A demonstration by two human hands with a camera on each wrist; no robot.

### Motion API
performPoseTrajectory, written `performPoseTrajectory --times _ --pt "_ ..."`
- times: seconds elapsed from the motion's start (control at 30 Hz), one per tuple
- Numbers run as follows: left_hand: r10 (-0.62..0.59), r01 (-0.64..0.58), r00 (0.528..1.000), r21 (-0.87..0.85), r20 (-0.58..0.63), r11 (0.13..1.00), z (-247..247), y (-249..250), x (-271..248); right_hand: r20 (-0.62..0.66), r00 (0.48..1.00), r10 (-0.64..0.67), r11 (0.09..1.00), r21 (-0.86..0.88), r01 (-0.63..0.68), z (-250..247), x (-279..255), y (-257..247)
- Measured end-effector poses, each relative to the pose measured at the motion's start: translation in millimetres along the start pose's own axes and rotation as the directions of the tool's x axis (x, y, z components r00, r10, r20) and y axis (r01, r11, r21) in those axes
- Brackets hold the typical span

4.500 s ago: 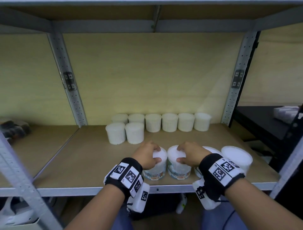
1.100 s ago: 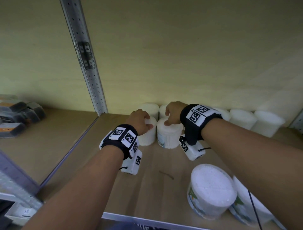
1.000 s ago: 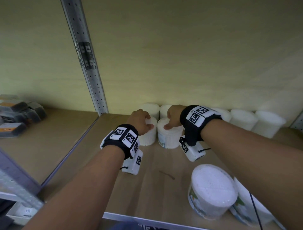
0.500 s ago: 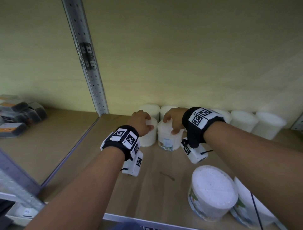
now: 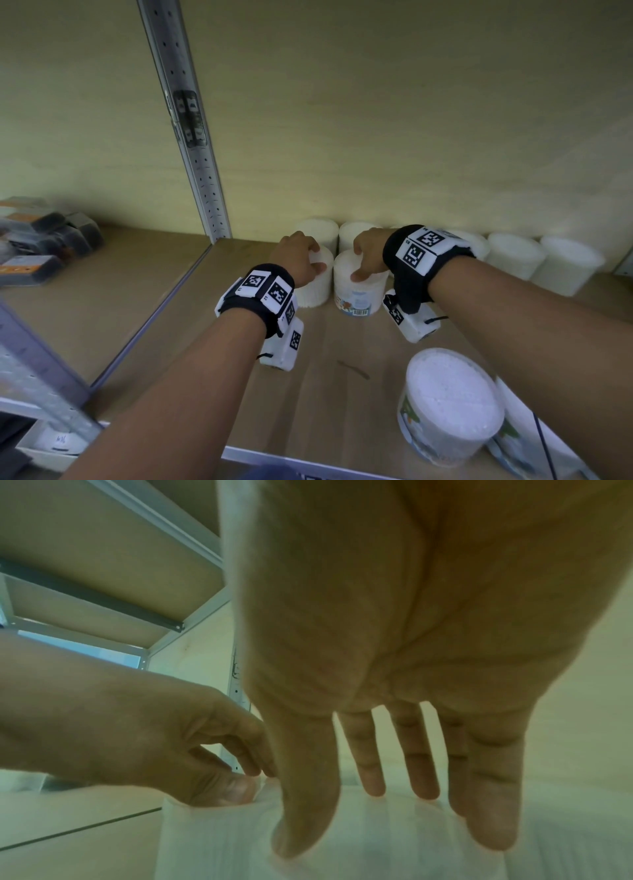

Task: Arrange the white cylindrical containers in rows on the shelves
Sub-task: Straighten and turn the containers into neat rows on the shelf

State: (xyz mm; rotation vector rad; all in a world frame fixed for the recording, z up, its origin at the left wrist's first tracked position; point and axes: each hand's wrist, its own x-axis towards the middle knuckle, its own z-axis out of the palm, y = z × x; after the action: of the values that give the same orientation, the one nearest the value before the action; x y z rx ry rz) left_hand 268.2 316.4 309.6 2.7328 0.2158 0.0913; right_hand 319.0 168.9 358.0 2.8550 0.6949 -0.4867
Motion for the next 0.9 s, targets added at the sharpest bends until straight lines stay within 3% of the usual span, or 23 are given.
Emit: performPoseTrajectory --times 0.2,0.47,0.57,0.9 --pt "0.006 -0.006 1.0 -0.003 -0.001 1.0 0 -1 -1 0.005 1.0 -0.025 0.999 -0.036 0.026 -1 -2 -2" --pt "0.003 -0.003 1.0 -0.008 -0.008 1.0 0 -1 0 -0.034 0.992 -0.125 0.991 0.045 0.127 -4 -9 3" --pt "0.003 -0.003 1.0 -0.01 -0.004 1.0 0 -1 0 -0.075 0.991 -0.109 0.993 0.038 0.112 -6 -6 -1" --pt "0.0 0.0 1.0 -0.018 -0.021 1.0 2 -1 1 -0.022 1.0 0.002 0.996 0.085 0.0 0 0 -5"
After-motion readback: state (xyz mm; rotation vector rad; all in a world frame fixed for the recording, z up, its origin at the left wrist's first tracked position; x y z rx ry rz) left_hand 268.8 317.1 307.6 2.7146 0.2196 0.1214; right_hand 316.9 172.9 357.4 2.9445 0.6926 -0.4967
